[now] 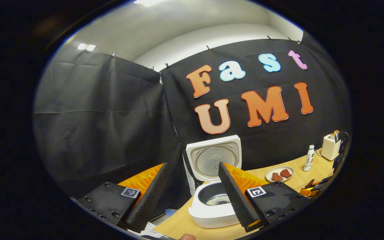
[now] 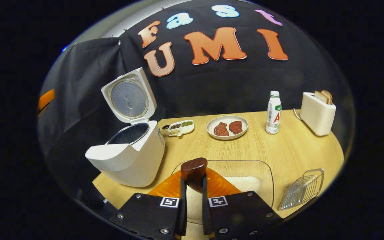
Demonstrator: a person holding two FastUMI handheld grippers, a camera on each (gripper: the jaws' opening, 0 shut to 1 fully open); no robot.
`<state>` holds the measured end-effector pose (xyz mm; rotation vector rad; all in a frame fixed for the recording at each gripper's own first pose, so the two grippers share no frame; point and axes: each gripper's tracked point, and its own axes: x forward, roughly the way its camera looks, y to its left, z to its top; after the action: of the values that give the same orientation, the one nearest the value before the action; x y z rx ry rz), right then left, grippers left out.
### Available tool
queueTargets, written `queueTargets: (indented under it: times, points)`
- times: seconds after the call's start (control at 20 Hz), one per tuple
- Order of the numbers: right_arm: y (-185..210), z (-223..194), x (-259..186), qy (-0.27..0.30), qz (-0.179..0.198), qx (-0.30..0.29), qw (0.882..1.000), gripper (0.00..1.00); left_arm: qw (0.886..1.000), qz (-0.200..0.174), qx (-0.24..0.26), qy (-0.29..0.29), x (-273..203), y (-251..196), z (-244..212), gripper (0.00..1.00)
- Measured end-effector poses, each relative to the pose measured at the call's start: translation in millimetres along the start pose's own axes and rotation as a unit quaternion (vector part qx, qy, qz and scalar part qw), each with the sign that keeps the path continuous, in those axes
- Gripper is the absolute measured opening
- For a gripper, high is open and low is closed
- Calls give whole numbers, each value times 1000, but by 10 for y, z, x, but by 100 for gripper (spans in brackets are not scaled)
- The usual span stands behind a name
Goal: Close the left gripper, press the button to open the rice cooker; take a wooden spoon from the chopstick holder with the right hand, scoop a spoonful of rice and pour it into the rice cooker, then put the wooden spoon back into the chopstick holder.
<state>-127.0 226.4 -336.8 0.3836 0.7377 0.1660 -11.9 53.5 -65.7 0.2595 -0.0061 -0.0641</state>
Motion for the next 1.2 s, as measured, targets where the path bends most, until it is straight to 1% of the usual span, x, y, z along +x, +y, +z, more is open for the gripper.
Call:
queueTargets:
  times: [0.15,0.2,0.35,0.45,0.5,0.55,0.6,0.65,0.7,0.75,0.8,0.95,1.0,1.05,1.15,1.2]
  points:
    - [-103,42,62,12,-7,84,996,18,1000,3,3,3,-25,78,-29,98]
    - [-140,52,73,17,-8,112,994,18,1000,4,2,3,-22,88,-26,100]
    - [-263,56,109,26,-14,196,980,18,1000,3,-1,5,-6,81,-40,98]
    - [-324,67,119,30,-12,250,968,18,1000,2,0,6,-7,79,-44,98]
    - [-345,72,122,32,-6,280,959,18,1000,0,0,7,-8,66,-46,100]
    - [-345,84,128,31,1,308,951,18,1000,-1,0,7,6,48,-61,100]
    - [-362,68,144,34,4,325,945,18,1000,-2,0,8,7,34,-57,98]
    - [-401,52,154,33,7,342,939,18,1000,-4,0,8,12,24,-58,98]
    - [-441,26,161,37,8,356,934,22,1000,-6,-1,8,13,0,-52,98]
    - [-468,18,152,37,13,373,927,18,1000,-8,-1,8,19,-11,-50,100]
    - [-511,13,139,36,17,386,922,18,1000,-10,0,7,16,-38,-39,98]
    - [-633,56,59,24,41,440,897,18,1000,-14,2,8,17,-62,-41,98]
    - [-678,66,39,22,46,453,890,18,1000,-15,2,9,24,-76,-39,98]
    - [-721,103,6,16,52,465,883,18,1000,-17,1,10,38,-95,-37,98]
    - [-838,185,-63,-1,55,481,875,18,1000,-19,1,11,65,-138,-41,98]
    - [-901,229,-74,-6,59,492,869,18,1000,-21,2,11,61,-160,-36,100]
